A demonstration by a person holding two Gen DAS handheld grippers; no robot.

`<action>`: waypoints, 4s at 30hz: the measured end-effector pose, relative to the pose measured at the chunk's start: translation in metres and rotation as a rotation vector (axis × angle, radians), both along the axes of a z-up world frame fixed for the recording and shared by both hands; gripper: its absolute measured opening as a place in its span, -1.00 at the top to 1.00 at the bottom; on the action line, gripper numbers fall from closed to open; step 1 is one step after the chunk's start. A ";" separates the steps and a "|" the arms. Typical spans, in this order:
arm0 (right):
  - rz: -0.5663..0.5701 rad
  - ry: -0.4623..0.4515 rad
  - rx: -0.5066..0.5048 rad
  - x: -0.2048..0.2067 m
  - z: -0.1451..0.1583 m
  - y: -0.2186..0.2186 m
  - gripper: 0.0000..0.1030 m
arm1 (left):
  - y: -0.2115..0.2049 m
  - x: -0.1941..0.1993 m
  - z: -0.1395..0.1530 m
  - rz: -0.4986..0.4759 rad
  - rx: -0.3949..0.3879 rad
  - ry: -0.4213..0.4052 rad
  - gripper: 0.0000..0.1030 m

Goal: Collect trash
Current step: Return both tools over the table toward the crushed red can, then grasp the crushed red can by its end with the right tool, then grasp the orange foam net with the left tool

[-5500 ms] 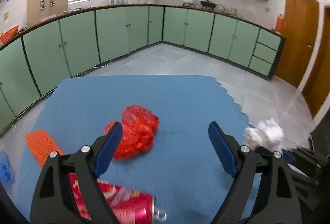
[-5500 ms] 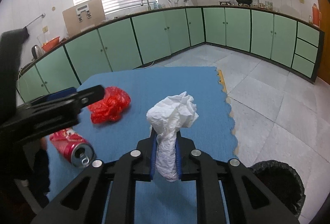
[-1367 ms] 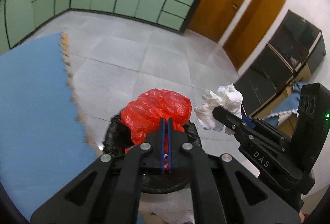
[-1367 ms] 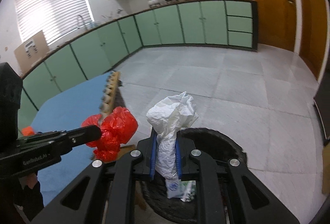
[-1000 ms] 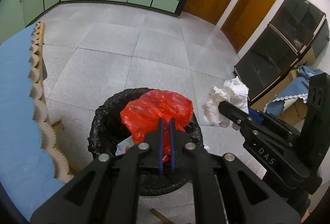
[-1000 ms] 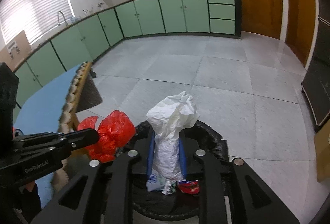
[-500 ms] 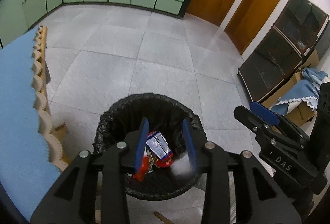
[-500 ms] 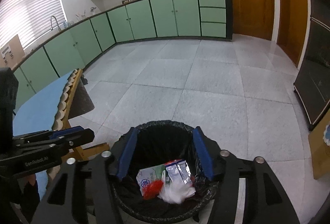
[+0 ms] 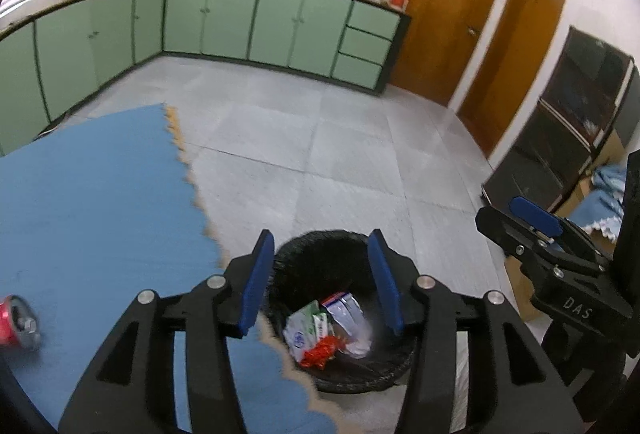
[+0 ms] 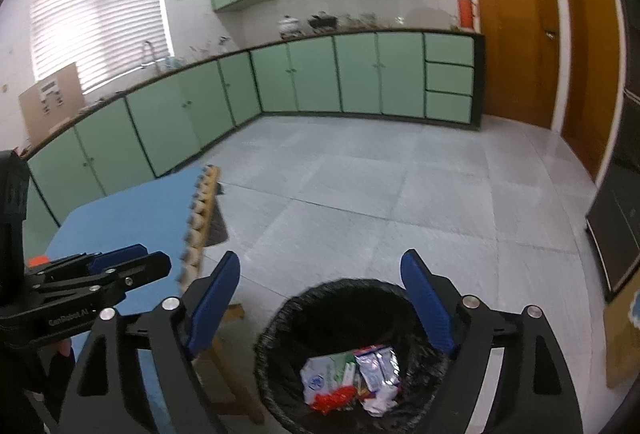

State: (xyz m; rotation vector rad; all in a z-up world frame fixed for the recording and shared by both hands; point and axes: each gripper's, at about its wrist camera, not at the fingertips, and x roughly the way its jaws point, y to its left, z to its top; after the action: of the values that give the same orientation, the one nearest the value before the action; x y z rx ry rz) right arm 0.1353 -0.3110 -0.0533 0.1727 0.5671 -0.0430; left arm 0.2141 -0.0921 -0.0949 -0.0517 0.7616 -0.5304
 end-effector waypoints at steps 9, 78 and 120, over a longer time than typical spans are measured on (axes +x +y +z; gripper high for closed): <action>0.133 -0.024 -0.039 0.012 0.017 0.076 -0.66 | 0.077 -0.013 0.025 0.135 -0.012 -0.066 -0.04; 1.013 0.204 -0.228 0.085 -0.062 0.408 0.54 | 0.398 -0.082 -0.028 0.833 0.094 0.023 -0.14; 0.787 0.145 -0.034 0.105 -0.026 0.326 0.79 | 0.375 0.001 -0.036 0.881 0.035 0.054 0.84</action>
State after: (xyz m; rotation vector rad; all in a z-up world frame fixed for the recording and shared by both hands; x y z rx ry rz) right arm 0.2404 0.0148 -0.0790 -0.0962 0.7468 0.7025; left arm 0.2153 0.2829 -0.1314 -0.3520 0.7200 0.3238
